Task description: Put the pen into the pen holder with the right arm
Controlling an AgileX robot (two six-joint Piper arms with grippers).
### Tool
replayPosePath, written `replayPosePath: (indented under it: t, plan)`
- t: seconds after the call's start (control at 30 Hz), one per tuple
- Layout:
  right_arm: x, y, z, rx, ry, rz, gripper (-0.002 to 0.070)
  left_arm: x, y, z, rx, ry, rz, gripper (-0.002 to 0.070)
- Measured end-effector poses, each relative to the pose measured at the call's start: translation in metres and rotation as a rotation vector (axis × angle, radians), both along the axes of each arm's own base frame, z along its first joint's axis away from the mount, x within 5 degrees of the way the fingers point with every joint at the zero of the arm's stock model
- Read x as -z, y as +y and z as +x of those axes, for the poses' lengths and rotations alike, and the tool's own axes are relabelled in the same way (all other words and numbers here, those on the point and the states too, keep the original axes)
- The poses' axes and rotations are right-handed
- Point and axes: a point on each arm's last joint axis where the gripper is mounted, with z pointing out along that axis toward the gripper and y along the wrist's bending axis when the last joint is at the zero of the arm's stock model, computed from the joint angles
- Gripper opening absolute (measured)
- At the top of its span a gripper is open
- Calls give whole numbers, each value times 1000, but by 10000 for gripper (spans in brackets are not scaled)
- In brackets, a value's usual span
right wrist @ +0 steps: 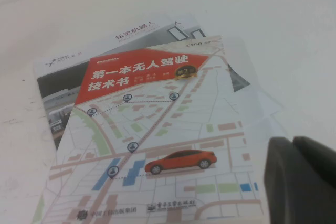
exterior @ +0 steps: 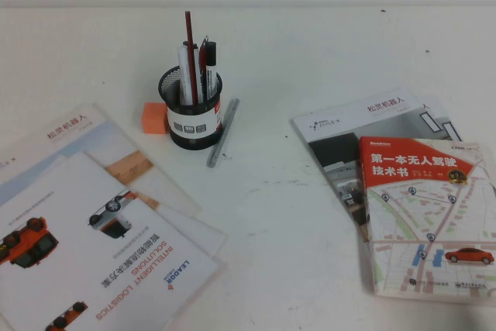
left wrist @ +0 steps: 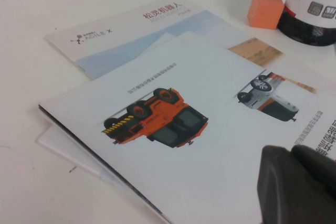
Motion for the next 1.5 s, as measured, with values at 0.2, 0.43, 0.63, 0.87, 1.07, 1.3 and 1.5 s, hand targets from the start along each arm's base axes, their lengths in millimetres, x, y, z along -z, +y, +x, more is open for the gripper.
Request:
replayPosePath:
  t: [0.2,0.43,0.63,0.87,1.07,1.3,1.5]
  plan:
    - [0,0,0,0,0,2,-20,0,0,0,0,0,0,-2]
    - [-4,1,1,1,-45,31,-20,0,0,0,0,0,0,-3]
    - [-7,2,2,0,-72,102,-20,0,0,0,0,0,0,-2]
    - [-13,7,2,5,-119,390,-20,0,0,0,0,0,0,-2]
    - [-25,8,3,55,-188,1037,-20,0,0,0,0,0,0,-2]
    - [-28,5,3,67,-245,954,-20,0,0,0,0,0,0,-3]
    - [-28,4,3,74,-255,951,-20,0,0,0,0,0,0,-2]
